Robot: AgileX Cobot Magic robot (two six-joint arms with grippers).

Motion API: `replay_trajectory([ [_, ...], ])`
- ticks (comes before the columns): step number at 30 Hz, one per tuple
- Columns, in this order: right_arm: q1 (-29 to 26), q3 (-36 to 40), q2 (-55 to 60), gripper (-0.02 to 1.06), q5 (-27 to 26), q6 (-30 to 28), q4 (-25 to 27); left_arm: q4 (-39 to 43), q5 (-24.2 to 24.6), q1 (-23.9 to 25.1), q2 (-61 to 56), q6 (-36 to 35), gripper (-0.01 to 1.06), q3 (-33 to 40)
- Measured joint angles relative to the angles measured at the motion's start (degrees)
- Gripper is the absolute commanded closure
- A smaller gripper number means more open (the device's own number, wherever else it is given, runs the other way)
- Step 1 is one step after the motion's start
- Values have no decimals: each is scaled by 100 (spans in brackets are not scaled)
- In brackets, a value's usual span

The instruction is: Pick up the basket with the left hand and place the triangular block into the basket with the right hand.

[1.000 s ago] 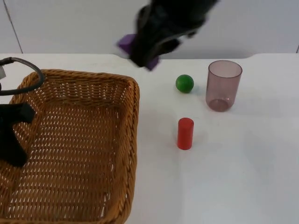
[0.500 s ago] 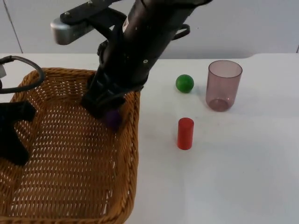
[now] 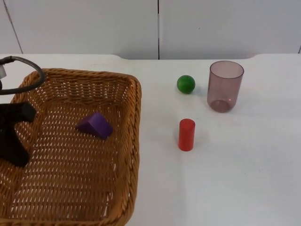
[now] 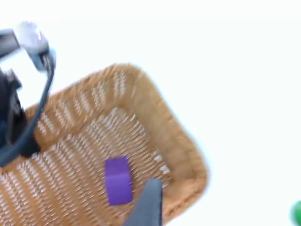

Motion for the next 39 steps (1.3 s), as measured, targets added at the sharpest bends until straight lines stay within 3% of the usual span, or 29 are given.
replay_trajectory([
  [3, -102, 291, -644, 25, 0, 0, 0, -35, -36, 0, 0, 0, 105, 0],
  [7, -124, 1340, -1972, 25, -11, 0, 15, -108, -168, 0, 0, 0, 105, 0],
  [16, -124, 2857, -3447, 25, -11, 72, 37, -592, -412, 0, 14, 425, 105, 0],
  [23, -124, 3428, -4188, 25, -11, 86, 27, -862, -873, 0, 599, 712, 105, -87],
  [29, -124, 3494, -4518, 25, -47, 86, 27, -878, -953, 0, 1464, 749, 105, -760],
  [31, -124, 3498, -4589, 25, -45, 89, 27, -908, -1015, 0, 1697, 749, 99, -959],
  [33, -124, 3498, -4600, 25, -45, 99, 27, -908, -1041, 0, 1752, 749, 82, -1018],
  [34, -124, 3509, -4608, 25, -45, 124, 27, -920, -1062, 0, 1790, 749, 82, -1040],
  [38, -124, 3519, -4608, 25, -45, 124, 27, -943, -1135, 0, 1812, 749, 40, -1066],
  [39, -124, 3519, -4608, 25, -45, 124, 37, -943, -1181, 0, 1812, 749, 40, -1066],
])
